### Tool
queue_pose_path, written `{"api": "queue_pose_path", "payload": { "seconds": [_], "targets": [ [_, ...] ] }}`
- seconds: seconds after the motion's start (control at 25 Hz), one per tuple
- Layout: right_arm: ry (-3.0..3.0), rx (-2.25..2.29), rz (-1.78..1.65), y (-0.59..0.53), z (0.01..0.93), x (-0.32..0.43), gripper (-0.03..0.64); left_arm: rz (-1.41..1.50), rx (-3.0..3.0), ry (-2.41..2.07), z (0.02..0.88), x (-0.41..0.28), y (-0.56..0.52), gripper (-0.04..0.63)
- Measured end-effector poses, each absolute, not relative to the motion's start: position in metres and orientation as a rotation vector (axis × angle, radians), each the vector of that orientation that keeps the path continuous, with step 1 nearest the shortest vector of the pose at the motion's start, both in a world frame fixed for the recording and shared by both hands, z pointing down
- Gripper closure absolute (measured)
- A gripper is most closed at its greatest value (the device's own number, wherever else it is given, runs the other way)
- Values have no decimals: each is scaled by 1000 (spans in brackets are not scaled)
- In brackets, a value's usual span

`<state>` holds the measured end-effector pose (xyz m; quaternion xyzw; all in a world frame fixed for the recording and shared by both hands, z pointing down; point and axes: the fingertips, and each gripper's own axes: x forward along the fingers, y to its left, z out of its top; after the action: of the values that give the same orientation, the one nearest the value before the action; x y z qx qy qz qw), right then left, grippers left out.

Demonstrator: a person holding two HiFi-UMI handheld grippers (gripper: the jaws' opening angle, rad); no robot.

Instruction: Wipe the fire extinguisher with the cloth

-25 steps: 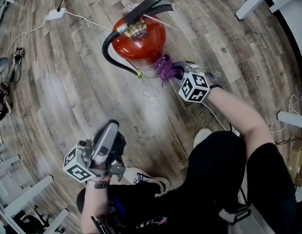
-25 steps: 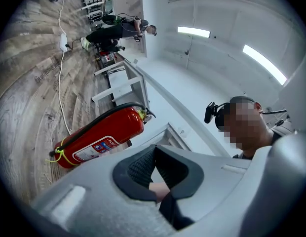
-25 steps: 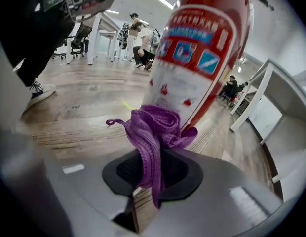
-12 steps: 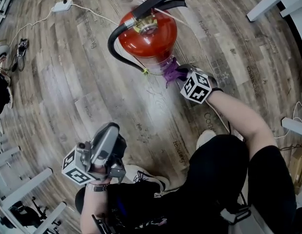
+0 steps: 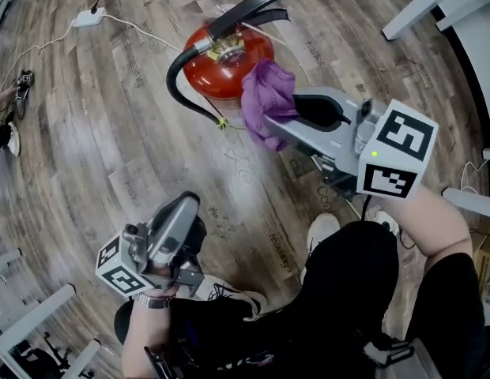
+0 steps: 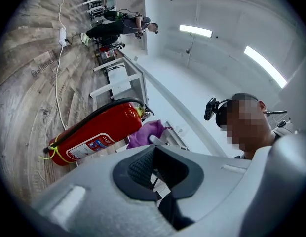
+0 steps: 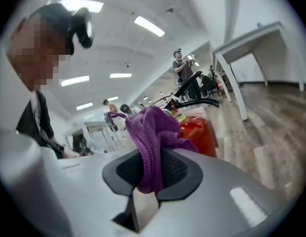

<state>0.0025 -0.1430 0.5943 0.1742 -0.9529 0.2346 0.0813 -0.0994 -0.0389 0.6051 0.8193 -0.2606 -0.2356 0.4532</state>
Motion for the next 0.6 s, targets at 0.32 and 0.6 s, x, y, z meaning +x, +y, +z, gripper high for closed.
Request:
{"api": "queue_pose_path", "payload": {
  "seconds": [0.32, 0.6],
  "targets": [
    [-2790, 327, 1574, -145, 602, -40, 546, -588, 2011, -636, 600, -101, -31, 598],
    [-2587, 397, 1754, -141, 719, -58, 548, -578, 1991, -671, 608, -116, -22, 598]
  ]
}}
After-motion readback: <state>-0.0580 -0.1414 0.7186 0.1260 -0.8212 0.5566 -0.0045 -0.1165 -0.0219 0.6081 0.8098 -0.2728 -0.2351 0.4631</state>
